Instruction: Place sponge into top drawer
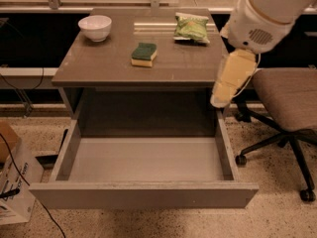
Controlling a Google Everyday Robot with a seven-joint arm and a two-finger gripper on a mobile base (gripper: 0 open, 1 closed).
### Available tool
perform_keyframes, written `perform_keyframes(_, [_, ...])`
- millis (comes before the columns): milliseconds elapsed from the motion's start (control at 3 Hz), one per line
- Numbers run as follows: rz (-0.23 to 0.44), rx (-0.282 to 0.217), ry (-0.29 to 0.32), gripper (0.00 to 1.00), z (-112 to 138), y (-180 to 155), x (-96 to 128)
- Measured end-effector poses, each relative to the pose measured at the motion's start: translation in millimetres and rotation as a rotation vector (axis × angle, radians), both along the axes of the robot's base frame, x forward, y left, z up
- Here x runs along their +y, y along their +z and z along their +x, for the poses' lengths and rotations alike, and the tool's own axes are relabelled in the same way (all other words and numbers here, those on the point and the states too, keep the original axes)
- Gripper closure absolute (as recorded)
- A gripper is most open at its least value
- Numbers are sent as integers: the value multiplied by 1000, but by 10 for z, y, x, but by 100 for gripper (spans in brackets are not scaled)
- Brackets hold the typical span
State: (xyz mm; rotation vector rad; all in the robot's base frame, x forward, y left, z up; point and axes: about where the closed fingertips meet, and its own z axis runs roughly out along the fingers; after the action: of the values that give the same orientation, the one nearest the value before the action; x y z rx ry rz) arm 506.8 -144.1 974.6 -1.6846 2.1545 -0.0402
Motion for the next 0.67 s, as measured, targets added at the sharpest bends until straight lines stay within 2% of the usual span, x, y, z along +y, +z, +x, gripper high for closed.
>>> perform_keyframes(667, [32,7,23,0,1130,-216,402])
